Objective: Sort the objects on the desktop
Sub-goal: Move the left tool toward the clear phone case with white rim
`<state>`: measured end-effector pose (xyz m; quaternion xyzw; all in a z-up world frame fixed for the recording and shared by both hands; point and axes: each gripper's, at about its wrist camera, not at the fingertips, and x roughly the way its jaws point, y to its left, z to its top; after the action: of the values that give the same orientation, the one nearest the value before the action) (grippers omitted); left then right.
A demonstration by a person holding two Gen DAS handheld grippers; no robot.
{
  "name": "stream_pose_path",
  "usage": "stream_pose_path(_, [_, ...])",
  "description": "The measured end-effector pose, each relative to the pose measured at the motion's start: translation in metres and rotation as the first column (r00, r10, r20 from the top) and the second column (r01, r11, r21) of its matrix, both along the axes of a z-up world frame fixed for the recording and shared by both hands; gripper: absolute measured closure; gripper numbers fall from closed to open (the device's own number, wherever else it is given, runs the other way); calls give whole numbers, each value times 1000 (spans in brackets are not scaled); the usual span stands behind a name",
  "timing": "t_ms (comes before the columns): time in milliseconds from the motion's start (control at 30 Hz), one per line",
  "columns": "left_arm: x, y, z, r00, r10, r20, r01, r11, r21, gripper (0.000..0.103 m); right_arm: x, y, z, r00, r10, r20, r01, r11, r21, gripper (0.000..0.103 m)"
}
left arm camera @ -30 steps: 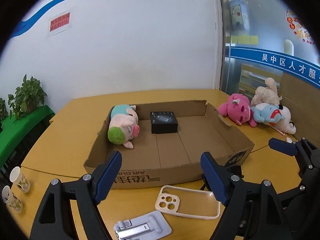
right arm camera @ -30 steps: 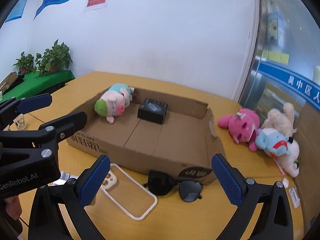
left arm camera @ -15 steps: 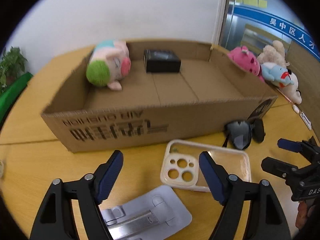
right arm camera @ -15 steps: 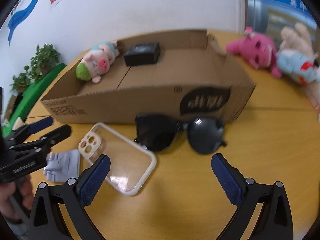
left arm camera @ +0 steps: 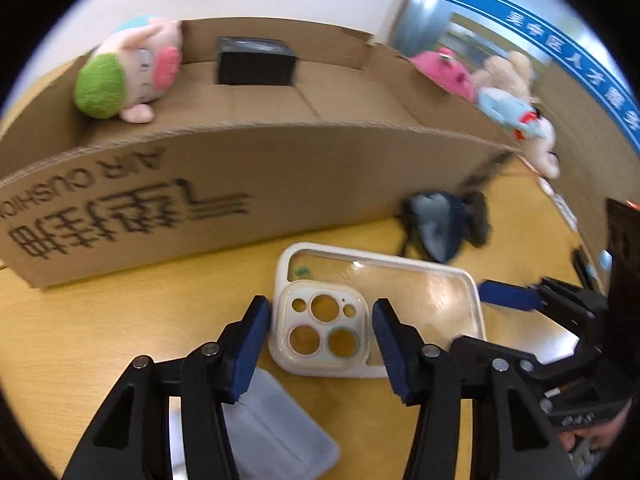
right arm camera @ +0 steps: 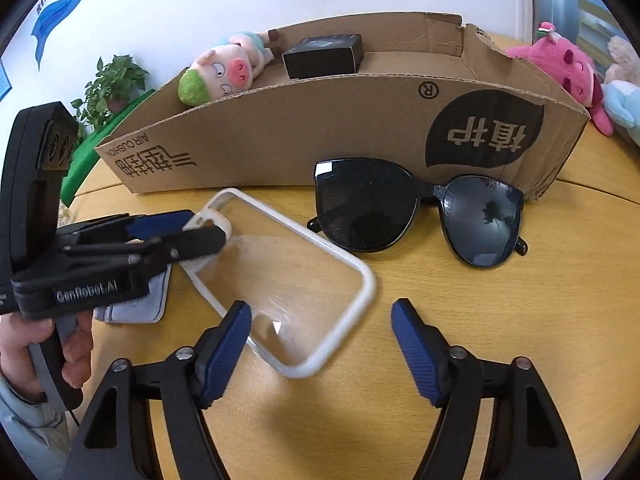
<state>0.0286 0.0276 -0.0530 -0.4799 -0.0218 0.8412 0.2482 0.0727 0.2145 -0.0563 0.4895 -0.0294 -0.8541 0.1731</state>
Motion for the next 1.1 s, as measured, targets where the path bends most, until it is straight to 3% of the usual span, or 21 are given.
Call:
stream_pose_path(300, [28, 9, 8, 994, -97, 42, 90, 986, 142, 51, 13, 31, 15, 999, -18, -40, 19, 1000, 18, 34])
stream_pose_path(467, [56, 8, 37, 990, -125, -69, 136, 973, 187, 51, 35, 47, 40, 986, 41, -161, -42, 999, -9, 33])
stream_pose_path(567, [73, 4, 48, 977, -181, -110, 204, 941, 268, 50, 58, 57, 55, 964, 88, -252, -100, 994, -36, 30])
stream_pose_path(633, [76, 6, 48, 976, -187, -110, 209, 946, 247, 49, 69, 62, 58, 957, 111, -269, -135, 988, -73, 30])
stream_pose_path(700, [75, 6, 40, 985, -151, -80, 165, 965, 203, 49, 79, 66, 55, 958, 118, -261, -138, 989, -61, 28])
stream_pose_path(833, [70, 5, 23, 995, -90, 37, 80, 972, 220, 49, 73, 69, 44, 975, 83, -206, -90, 996, -24, 28])
stream_pose_path(933, [75, 8, 15, 995, -45, 89, 29, 985, 171, 50, 55, 70, 32, 984, 60, -165, -58, 998, 14, 40])
stream_pose_path(967, [75, 10, 11, 993, -19, 116, 2, 988, 151, 51, 49, 71, 27, 986, 65, -156, -63, 998, 19, 49])
stream_pose_path(1000, [76, 10, 7, 990, 2, 144, -23, 989, 148, 51, 43, 69, 23, 986, 74, -147, -71, 997, 27, 58])
stream_pose_path(1100, [78, 11, -3, 983, 20, 185, -51, 985, 167, 51, 16, 55, 11, 984, 125, -124, -113, 989, 99, 68])
